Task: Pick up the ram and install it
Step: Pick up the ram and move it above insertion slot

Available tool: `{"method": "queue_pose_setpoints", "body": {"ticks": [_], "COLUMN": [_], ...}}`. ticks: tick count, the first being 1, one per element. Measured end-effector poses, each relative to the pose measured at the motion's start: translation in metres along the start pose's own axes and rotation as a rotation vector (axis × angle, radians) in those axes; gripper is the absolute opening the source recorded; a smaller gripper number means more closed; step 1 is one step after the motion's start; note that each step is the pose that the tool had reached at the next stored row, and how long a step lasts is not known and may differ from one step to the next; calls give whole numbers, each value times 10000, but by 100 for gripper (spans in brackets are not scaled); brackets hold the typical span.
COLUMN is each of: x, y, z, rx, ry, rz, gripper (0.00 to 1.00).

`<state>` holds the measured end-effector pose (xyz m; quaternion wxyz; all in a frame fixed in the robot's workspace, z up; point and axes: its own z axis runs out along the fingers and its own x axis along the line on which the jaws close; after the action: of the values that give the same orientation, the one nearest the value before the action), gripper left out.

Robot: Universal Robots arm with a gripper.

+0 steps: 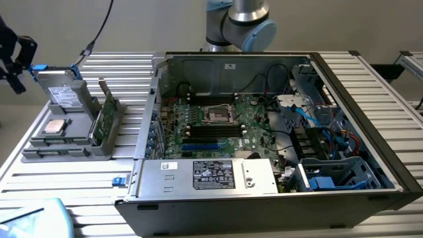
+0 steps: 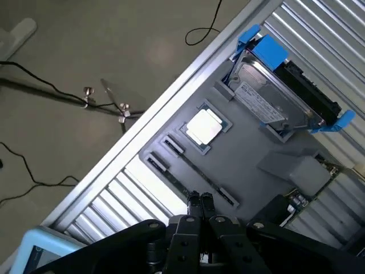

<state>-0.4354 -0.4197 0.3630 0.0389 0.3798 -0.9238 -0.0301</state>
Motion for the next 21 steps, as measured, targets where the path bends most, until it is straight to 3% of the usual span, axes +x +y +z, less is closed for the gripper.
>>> {"method": "queue_pose_setpoints", "body": {"ticks": [11, 21], "x": [-3, -5], "y": [-6, -10], "z": [70, 114], "rx": [172, 380], "ry": [98, 145], "rz": [-1994, -3814], "gripper": [11, 11]}}
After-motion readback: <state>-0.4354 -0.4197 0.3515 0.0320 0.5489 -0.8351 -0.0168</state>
